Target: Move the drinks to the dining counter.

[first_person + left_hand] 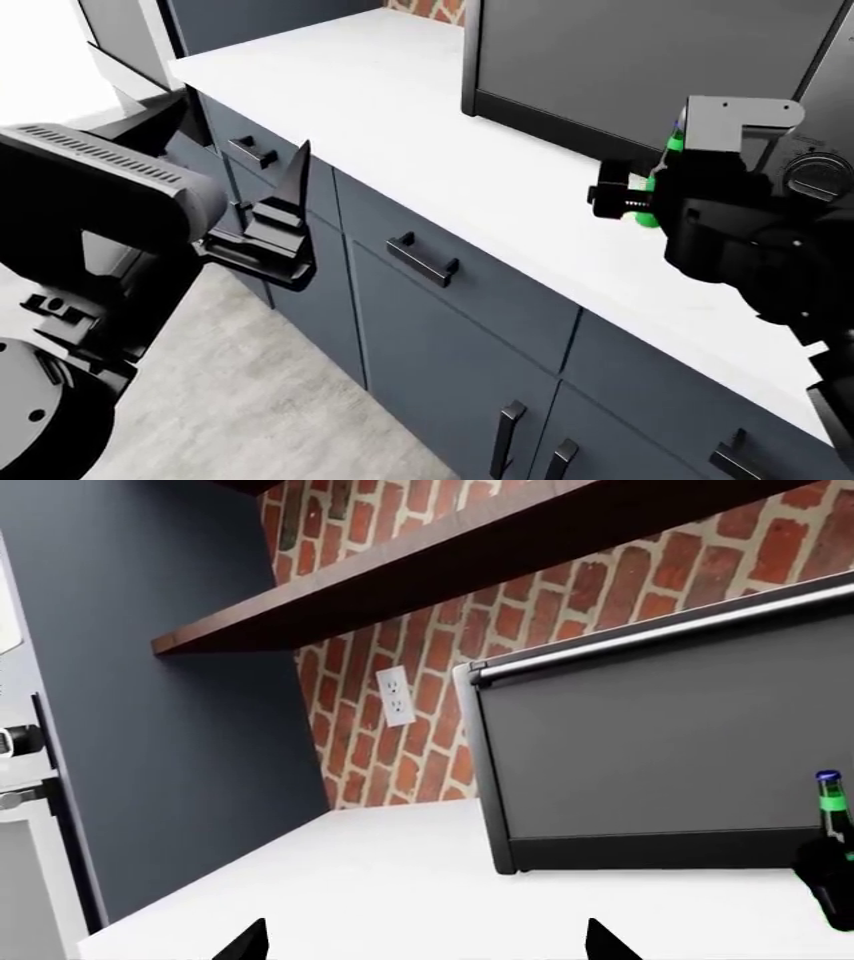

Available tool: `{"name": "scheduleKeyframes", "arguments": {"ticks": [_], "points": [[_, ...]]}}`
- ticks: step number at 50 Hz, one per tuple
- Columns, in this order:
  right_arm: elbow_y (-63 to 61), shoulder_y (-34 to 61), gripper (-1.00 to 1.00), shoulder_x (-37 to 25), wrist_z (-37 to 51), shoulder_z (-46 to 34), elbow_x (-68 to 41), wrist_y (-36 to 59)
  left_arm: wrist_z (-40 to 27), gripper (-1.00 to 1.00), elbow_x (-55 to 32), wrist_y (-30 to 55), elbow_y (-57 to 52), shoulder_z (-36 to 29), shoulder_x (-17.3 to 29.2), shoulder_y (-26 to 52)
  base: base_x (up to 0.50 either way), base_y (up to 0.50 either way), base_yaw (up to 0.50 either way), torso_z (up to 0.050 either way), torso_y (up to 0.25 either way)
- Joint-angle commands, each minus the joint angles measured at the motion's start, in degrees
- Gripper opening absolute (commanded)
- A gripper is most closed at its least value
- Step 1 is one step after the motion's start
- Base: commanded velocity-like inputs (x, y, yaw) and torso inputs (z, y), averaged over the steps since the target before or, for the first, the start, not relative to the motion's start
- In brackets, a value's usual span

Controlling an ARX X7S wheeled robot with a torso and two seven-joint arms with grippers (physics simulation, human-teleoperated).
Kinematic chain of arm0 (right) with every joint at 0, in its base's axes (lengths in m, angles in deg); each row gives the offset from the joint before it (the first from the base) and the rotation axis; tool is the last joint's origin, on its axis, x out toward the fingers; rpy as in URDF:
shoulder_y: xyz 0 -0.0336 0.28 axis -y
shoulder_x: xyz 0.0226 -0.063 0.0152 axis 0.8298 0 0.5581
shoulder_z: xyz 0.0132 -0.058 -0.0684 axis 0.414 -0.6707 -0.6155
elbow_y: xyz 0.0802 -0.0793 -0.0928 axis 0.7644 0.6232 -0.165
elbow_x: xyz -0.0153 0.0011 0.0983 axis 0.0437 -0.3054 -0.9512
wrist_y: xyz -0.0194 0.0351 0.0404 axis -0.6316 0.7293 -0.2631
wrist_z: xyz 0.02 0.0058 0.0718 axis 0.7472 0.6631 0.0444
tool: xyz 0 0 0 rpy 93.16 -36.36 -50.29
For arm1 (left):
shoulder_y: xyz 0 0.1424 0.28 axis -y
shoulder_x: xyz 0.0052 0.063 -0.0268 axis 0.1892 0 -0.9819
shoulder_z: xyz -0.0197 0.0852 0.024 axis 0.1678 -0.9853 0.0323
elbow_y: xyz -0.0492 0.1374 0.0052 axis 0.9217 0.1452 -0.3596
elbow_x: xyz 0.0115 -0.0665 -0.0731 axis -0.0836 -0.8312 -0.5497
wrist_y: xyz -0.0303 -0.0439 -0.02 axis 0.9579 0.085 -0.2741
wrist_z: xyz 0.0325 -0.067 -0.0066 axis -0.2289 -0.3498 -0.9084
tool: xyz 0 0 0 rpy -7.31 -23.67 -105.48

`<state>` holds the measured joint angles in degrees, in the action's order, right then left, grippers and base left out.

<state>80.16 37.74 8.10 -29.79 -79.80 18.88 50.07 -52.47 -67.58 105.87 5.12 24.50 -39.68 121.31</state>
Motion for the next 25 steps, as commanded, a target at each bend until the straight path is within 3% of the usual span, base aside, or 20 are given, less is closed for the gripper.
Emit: {"name": "scheduleKeyframes", "arguments": {"ticks": [1, 3, 4, 18, 25], "points": [[3.1, -0.2, 1.00, 0.7, -1.3, -0.4, 1.1, -0.8, -0.5, 1.00, -0.5, 0.0, -0.3, 0.3, 0.5, -0.2, 0.00, 0.00, 0.00, 0.000, 0.000], [2.5, -0.7, 1.00, 0.5, -1.3, -0.1, 0.7, -1.0, -0.6, 1.00, -0.4, -0.1, -0.4, 0.3, 0.6, -0.4, 0.00, 0.00, 0.00, 0.000, 0.000], [2.3, -0.7, -1.00, 0.4, -0.9, -0.1, 0.6, -0.8, -0.6, 1.00, -0.6, -0.1, -0.4, 0.4, 0.6, -0.5, 0.00, 0.00, 0.00, 0.000, 0.000], [-2.2, -1.6, -1.00, -1.7, 0.9, 0.9, -0.8, -0.4, -1.1, 1.00, -1.5, -0.1, -0.5, 0.7, 1.0, 0.0, 0.00, 0.00, 0.00, 0.000, 0.000], [-13.1, -3.4, -1.00, -6.5, 4.4, 3.1, -3.0, -0.6, -1.0, 1.00, -1.2, -0.4, -0.5, 0.6, 1.1, -0.4, 0.00, 0.00, 0.00, 0.000, 0.000]]}}
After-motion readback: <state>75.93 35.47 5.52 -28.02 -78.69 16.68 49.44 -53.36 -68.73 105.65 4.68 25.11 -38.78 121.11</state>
